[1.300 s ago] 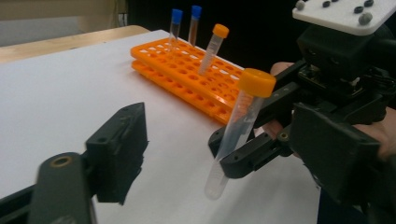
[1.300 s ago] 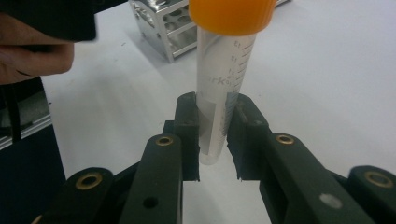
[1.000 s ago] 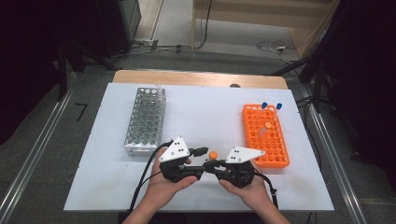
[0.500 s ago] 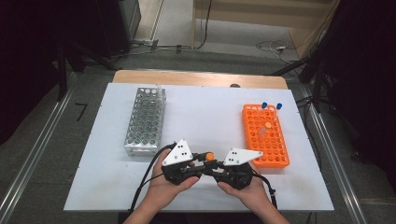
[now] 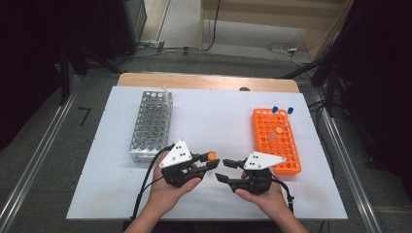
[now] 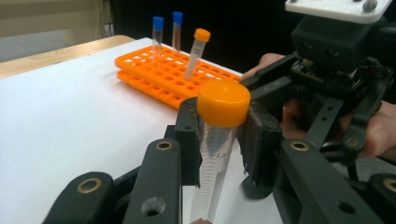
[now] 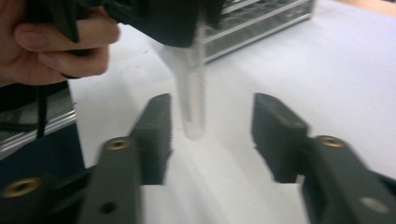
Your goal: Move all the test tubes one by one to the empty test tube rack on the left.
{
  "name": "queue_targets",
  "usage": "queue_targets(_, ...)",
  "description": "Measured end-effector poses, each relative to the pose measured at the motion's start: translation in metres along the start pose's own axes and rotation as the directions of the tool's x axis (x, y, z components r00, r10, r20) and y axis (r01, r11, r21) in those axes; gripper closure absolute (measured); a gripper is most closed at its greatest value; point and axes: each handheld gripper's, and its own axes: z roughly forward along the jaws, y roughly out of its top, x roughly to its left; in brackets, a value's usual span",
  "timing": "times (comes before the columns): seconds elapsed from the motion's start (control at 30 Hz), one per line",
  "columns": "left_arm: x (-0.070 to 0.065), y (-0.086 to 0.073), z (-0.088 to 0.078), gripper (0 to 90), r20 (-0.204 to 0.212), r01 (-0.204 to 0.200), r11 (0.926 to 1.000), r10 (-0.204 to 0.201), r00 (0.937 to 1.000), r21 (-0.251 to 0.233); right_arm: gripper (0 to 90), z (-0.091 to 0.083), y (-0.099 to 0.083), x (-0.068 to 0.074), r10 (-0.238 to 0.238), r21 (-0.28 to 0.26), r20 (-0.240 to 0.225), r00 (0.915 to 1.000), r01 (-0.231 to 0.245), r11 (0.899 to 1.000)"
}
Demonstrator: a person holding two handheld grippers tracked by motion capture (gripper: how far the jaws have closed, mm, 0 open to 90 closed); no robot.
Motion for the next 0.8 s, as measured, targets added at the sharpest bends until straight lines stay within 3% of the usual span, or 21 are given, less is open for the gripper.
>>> queue_targets(0.23, 0.016, 0.001, -0.008, 70.8, -0.045, 0.023, 0.9997, -0.023, 0.9987, 0.002, 17.5, -0.023, -0.008, -0.021, 0.048, -0.034, 0.032, 0.9983, -0.047, 0.998)
queue_targets(0.43, 0.036, 0.006, -0.019, 70.8, -0.103, 0.04, 0.9991, -0.042, 0.9938, -0.015, 9.2, -0.042, -0.021, -0.034, 0.074, -0.049, 0.055, 0.9958, -0.071, 0.996)
queue_targets(0.63, 0.058, 0.013, -0.033, 70.8, -0.162, 0.069, 0.9961, -0.077, 0.9838, -0.054, 6.8, -0.061, -0.032, -0.046, 0.093, -0.067, 0.071, 0.9932, -0.088, 0.994)
queue_targets(0.8, 0.074, 0.019, -0.04, 70.8, -0.213, 0.073, 0.9957, -0.084, 0.9734, -0.057, 0.4, -0.076, -0.041, -0.055, 0.108, -0.06, 0.105, 0.9885, -0.102, 0.993)
